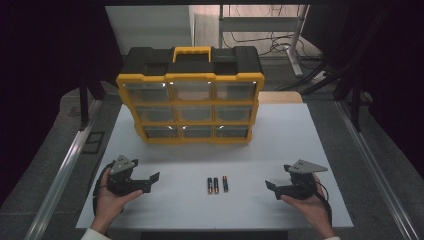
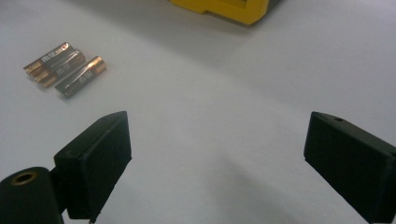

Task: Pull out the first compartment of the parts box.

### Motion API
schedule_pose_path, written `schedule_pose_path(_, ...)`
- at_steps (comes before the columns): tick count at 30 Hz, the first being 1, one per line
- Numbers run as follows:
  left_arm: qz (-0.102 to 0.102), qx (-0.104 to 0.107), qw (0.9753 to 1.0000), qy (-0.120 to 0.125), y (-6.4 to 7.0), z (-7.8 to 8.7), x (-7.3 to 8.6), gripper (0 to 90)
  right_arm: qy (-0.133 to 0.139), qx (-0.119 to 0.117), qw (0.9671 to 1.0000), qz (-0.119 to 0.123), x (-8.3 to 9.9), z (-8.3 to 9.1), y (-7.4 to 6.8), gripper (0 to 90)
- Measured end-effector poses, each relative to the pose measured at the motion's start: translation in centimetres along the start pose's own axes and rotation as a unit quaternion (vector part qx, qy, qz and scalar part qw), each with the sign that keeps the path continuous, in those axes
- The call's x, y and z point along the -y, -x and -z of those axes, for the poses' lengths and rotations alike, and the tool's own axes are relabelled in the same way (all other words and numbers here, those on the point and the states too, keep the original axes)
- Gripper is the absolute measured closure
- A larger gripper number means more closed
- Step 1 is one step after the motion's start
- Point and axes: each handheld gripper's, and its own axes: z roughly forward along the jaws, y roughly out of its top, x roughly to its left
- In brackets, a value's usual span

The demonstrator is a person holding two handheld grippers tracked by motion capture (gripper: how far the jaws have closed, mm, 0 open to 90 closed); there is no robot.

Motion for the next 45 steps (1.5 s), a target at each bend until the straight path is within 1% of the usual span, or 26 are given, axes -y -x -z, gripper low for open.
schedule_pose_path(5, 0.002, -0.002, 1.0000, 0.003, 0.0, 0.1, 0.0, 6.3, 0.005, 0.002, 1.0000, -0.005, -0.1, 0.0, 0.1, 8.4)
schedule_pose_path(8, 0.001, -0.003, 1.0000, 0.004, -0.1, 0.1, 0.0, 6.4, 0.009, -0.001, 0.9999, -0.013, 0.0, 0.0, 0.2, 8.7)
schedule_pose_path(12, 0.000, -0.006, 1.0000, 0.004, -0.1, 0.2, 0.1, 6.3, 0.008, 0.000, 0.9999, -0.010, 0.0, 0.0, 0.1, 9.2)
schedule_pose_path(17, 0.002, -0.004, 1.0000, 0.009, -0.1, 0.3, 0.0, 6.3, 0.005, 0.001, 1.0000, -0.008, -0.1, -0.1, 0.1, 9.2)
schedule_pose_path(21, 0.000, -0.010, 0.9999, 0.013, -0.2, 0.2, -0.1, 6.5, 0.003, 0.000, 1.0000, -0.007, -0.1, -0.2, 0.2, 9.2)
schedule_pose_path(24, -0.002, -0.022, 0.9996, 0.017, -0.3, 0.3, 0.0, 7.5, 0.000, 0.000, 1.0000, -0.003, -0.1, -0.3, 0.2, 9.2)
schedule_pose_path(25, -0.002, -0.022, 0.9996, 0.017, -0.3, 0.3, 0.0, 7.6, 0.000, 0.000, 1.0000, -0.003, -0.1, -0.3, 0.2, 9.2)
schedule_pose_path(28, -0.007, -0.032, 0.9992, 0.023, -0.2, 0.4, 0.0, 8.4, 0.000, 0.002, 1.0000, -0.004, -0.1, -0.3, 0.2, 9.3)
schedule_pose_path(29, -0.007, -0.032, 0.9992, 0.023, -0.2, 0.4, 0.0, 9.2, 0.000, 0.002, 1.0000, -0.004, -0.1, -0.3, 0.2, 9.3)
schedule_pose_path(30, -0.007, -0.044, 0.9987, 0.026, -0.2, 0.5, -0.1, 11.3, -0.001, 0.003, 1.0000, -0.003, -0.1, -0.3, 0.2, 9.3)
schedule_pose_path(35, -0.006, -0.046, 0.9985, 0.030, -0.3, 0.7, -0.2, 11.8, -0.002, 0.004, 1.0000, -0.002, -0.1, -0.4, 0.2, 9.3)
schedule_pose_path(36, -0.014, -0.049, 0.9980, 0.037, -0.5, 0.7, -0.1, 12.5, -0.002, 0.005, 1.0000, -0.002, -0.1, -0.4, 0.2, 9.3)
schedule_pose_path(38, -0.017, -0.051, 0.9978, 0.038, -0.5, 0.8, -0.1, 13.5, -0.002, 0.005, 1.0000, -0.002, -0.1, -0.4, 0.2, 9.3)
schedule_pose_path(40, -0.020, -0.053, 0.9974, 0.046, -0.7, 0.9, -0.1, 13.9, -0.003, 0.004, 1.0000, -0.002, -0.1, -0.4, 0.2, 9.3)
schedule_pose_path(41, -0.020, -0.053, 0.9974, 0.046, -0.7, 0.9, -0.1, 13.9, -0.003, 0.004, 1.0000, -0.002, -0.1, -0.4, 0.2, 9.3)
schedule_pose_path(42, -0.025, -0.053, 0.9974, 0.041, -0.6, 1.1, -0.2, 14.7, -0.003, 0.004, 1.0000, -0.002, -0.1, -0.4, 0.2, 9.3)
schedule_pose_path(43, -0.023, -0.053, 0.9977, 0.036, -0.6, 1.2, -0.3, 15.9, -0.003, 0.005, 1.0000, -0.002, -0.1, -0.4, 0.2, 9.3)
schedule_pose_path(45, -0.019, -0.050, 0.9979, 0.038, -0.4, 1.6, -0.5, 15.5, -0.003, 0.005, 1.0000, -0.002, -0.1, -0.4, 0.2, 9.3)
